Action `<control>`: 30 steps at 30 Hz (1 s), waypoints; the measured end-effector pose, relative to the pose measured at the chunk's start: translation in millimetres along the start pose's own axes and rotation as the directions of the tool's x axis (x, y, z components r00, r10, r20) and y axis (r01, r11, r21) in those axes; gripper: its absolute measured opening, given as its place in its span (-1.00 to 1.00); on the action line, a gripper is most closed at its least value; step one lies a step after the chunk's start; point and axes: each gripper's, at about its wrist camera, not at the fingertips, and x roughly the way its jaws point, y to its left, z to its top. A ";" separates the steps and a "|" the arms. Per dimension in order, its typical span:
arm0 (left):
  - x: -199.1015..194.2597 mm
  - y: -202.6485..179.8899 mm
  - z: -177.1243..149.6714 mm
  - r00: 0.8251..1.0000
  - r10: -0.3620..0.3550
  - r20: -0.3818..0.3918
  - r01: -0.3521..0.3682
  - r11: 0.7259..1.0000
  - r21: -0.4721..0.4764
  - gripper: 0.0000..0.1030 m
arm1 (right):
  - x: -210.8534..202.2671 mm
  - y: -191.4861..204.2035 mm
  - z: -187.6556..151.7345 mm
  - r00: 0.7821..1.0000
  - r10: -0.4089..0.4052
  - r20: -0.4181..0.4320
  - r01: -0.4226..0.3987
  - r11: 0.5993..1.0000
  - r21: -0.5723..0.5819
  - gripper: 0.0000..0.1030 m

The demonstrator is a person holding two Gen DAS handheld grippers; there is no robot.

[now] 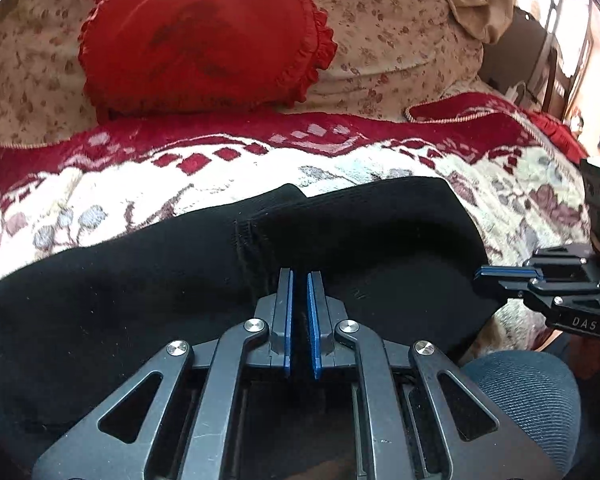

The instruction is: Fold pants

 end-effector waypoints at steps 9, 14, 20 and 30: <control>-11.9 -7.8 -6.9 0.999 0.039 0.004 -0.040 0.999 0.035 -0.87 | -1.3 0.4 -4.7 0.999 -0.002 -0.043 0.002 1.000 0.008 -1.00; -11.4 -3.3 -17.1 1.000 0.020 0.018 -0.020 1.000 0.019 -0.87 | -32.0 1.0 20.9 0.992 0.038 0.121 -0.041 0.999 0.018 -0.98; -9.8 -2.0 -20.6 1.000 0.015 0.024 -0.015 1.000 0.004 -0.86 | 26.6 -18.8 61.8 0.997 -0.074 0.006 0.073 0.992 0.101 -0.95; -11.0 -2.7 -25.9 0.999 0.020 0.042 -0.020 1.000 0.000 -0.86 | 12.5 39.5 94.0 0.992 0.060 0.113 -0.054 0.997 -0.061 -0.95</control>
